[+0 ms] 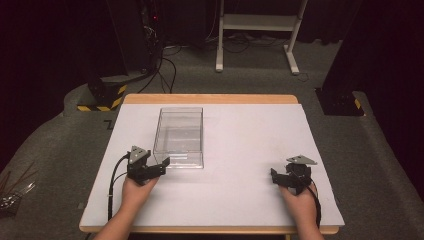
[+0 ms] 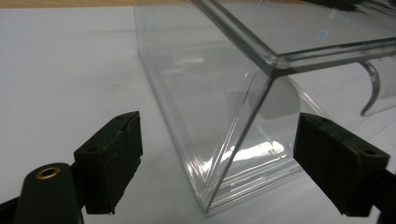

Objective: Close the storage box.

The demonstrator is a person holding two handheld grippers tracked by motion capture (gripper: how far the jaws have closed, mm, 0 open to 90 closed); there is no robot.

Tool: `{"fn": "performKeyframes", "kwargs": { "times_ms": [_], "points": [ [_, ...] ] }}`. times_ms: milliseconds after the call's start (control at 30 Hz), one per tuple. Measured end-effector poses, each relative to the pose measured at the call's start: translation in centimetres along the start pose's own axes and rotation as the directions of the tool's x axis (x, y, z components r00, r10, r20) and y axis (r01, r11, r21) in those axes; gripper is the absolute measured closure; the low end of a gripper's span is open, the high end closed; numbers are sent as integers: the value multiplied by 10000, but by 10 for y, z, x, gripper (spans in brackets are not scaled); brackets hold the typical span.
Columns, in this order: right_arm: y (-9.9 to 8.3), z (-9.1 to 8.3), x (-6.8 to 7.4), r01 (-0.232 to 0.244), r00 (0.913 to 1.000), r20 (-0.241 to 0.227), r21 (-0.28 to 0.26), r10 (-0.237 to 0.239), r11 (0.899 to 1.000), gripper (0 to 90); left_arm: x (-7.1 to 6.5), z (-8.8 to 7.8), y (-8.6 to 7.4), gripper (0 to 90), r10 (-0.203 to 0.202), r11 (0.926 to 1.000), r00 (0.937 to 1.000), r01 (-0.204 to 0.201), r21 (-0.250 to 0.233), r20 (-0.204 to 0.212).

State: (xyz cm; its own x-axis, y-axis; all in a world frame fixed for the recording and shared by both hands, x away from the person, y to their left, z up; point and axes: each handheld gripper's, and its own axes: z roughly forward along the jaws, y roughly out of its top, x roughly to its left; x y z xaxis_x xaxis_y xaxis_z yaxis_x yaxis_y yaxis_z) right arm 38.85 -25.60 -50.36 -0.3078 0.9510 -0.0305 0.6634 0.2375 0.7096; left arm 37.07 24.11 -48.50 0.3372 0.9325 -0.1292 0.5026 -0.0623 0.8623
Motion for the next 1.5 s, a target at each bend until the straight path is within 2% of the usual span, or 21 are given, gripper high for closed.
{"fn": "performKeyframes", "kwargs": {
  "times_ms": [300, 433, 667, 800, 1300, 1500],
  "points": [
    [0, 0, 0, -2, 10000, -6, 1, 2, 10000, 133, 4, 8, 4, 171, -68, 9999, 9998, 70, 95, -169],
    [0, 0, 0, 0, 10000, -4, 1, 0, 10000, 133, 2, 10, 5, 163, 47, 9999, 9999, -45, 131, -155],
    [0, 0, 0, -1, 10000, -5, 1, 1, 10000, 133, 0, 9, 5, 189, -47, 9998, 9999, 49, 192, -106],
    [0, 0, 0, -19, 10000, -9, 7, 19, 10000, 133, 1, 6, 5, 193, -157, 9996, 9999, 157, 241, 4],
    [0, 0, 0, -1, 10000, -6, 3, 1, 10000, 133, 4, -19, -2, 194, -64, 9981, 9980, 25, 622, 628],
    [0, 0, 0, -1, 10000, -6, 1, 1, 10000, 133, 10, -33, -8, 208, 26, 9979, 9982, -65, 638, 607]
  ]
}}
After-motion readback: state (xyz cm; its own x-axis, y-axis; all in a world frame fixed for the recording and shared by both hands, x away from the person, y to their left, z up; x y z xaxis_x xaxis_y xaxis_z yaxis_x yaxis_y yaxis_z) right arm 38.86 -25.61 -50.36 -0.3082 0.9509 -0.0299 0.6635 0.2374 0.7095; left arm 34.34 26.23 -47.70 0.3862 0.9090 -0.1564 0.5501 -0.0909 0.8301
